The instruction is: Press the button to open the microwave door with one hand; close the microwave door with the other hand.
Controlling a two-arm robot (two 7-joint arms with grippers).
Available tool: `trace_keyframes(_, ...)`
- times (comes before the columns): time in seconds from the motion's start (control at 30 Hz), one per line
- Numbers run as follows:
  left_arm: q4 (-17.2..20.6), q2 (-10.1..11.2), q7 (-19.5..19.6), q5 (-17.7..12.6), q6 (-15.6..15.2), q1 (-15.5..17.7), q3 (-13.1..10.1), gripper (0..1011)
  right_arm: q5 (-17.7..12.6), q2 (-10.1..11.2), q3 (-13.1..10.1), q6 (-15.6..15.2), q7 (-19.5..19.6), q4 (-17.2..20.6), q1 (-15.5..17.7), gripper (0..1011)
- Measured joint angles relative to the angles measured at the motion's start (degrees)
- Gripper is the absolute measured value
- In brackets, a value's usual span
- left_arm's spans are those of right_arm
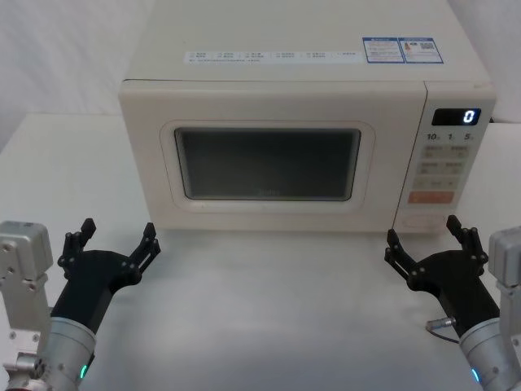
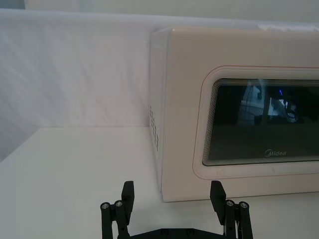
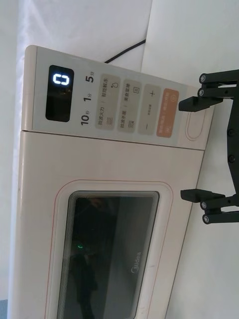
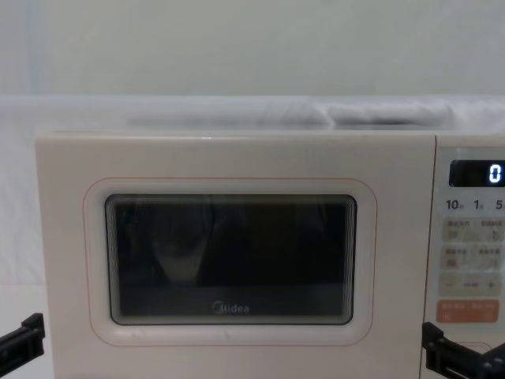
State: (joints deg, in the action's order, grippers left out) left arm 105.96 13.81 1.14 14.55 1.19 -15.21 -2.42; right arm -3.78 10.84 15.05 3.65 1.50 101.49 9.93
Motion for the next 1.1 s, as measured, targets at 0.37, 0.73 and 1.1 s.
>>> trace_keyframes(0.37,0.0,0.0,0.0,0.0,0.0,0.0,0.0,1001,0.0,0.0,0.0,0.0,0.0,0.0,0.0,1002)
trace_keyframes(0.73,0.0,0.0,0.0,0.0,0.0,0.0,0.0,1001,0.0,0.0,0.0,0.0,0.0,0.0,0.0,1002)
trace_keyframes(1.1,0.0,0.0,0.0,0.0,0.0,0.0,0.0,1001,0.0,0.0,0.0,0.0,0.0,0.0,0.0,1002)
